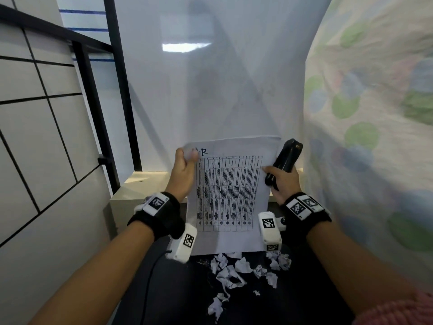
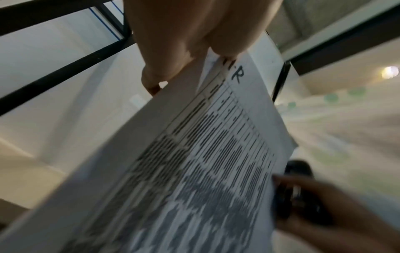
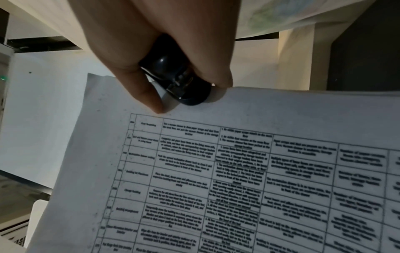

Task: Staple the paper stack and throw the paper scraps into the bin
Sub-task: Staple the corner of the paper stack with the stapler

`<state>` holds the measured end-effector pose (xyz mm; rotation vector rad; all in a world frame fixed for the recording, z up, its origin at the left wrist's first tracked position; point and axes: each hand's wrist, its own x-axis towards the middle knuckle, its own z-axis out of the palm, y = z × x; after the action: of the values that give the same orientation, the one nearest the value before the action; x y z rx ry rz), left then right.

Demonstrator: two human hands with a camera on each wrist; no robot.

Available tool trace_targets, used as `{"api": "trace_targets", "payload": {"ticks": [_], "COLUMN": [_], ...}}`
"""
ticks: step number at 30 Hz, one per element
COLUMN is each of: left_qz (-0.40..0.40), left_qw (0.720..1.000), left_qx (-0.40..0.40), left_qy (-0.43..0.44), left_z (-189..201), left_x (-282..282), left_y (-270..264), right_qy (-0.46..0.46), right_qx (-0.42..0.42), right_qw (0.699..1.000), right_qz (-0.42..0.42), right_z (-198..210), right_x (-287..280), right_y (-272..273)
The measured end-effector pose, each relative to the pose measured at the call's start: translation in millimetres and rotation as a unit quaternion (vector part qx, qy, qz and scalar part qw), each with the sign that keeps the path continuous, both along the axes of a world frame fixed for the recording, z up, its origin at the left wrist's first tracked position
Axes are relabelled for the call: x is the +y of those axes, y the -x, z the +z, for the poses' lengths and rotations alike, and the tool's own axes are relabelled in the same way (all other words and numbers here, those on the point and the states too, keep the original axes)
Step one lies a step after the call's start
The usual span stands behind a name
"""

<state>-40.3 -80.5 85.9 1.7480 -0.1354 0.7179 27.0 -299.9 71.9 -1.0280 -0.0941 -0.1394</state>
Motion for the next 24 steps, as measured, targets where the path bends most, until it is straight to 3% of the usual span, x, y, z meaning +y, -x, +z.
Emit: {"api": "trace_targets", "payload": {"ticks": [5,11,16,24], "left_qz": [-0.006,0.068,0.043,0.032], "left_qw": [0.997,0.996,0.998,0.994], "left_qx": [0.071,0.054,0.039,0.101], "left_qy": [-0.024,-0.011,-0.016,-0.015], "left_z": [-26,2,-6,-42], "left_x": [1,2,3,10], "left_y": [-1,-4,5,5], "right_qy": [-0.02,0.011,0.109,0.147], "right_qx": [-0.019,-0.062,-0.012,0.012], "right_qw": [1.0,0.998,0.994,0.989], "right_qz": [0.008,0.024,0.004,-0.011], "right_z": [13,25,-6,-31], "right_x": [-1,1,1,12], "right_y": [-2,-8,-5,1]}}
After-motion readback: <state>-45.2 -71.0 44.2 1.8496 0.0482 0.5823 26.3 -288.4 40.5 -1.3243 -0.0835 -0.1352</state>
